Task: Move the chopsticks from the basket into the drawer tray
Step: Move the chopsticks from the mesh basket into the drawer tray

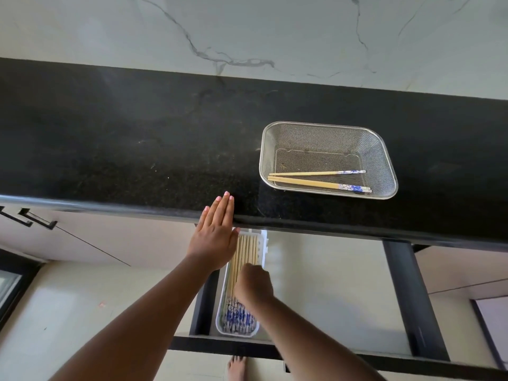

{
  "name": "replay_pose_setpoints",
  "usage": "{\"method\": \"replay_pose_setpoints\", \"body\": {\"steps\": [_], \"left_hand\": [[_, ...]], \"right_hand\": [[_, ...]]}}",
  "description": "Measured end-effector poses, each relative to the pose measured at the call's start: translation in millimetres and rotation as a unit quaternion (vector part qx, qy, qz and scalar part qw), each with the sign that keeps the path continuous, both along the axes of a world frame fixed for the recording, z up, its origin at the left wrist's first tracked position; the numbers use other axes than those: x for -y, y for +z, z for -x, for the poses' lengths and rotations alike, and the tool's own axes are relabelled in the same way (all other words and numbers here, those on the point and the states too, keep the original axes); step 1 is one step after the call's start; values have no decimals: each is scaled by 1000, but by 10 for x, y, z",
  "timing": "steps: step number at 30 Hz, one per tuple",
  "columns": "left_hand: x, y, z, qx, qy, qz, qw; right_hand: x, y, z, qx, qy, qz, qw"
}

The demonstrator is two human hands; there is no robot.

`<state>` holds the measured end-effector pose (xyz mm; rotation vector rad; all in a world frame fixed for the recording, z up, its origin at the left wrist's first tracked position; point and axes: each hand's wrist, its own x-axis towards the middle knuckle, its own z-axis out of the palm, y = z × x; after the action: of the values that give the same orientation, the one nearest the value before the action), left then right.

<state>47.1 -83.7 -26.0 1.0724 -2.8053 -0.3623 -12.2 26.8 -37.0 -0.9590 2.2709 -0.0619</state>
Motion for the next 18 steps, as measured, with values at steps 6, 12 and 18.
{"method": "replay_pose_setpoints", "body": {"steps": [6,12,18], "left_hand": [[-10,20,7,2,1,-7,1000],[-15,23,14,1,9,-12,1000],[-3,29,17,-5,8,-17,1000]], "right_hand": [[67,1134,1017,118,38,131,984],[164,1747,2199,8,49,236,970],[414,1405,2609,-76,154,-2,985]]}}
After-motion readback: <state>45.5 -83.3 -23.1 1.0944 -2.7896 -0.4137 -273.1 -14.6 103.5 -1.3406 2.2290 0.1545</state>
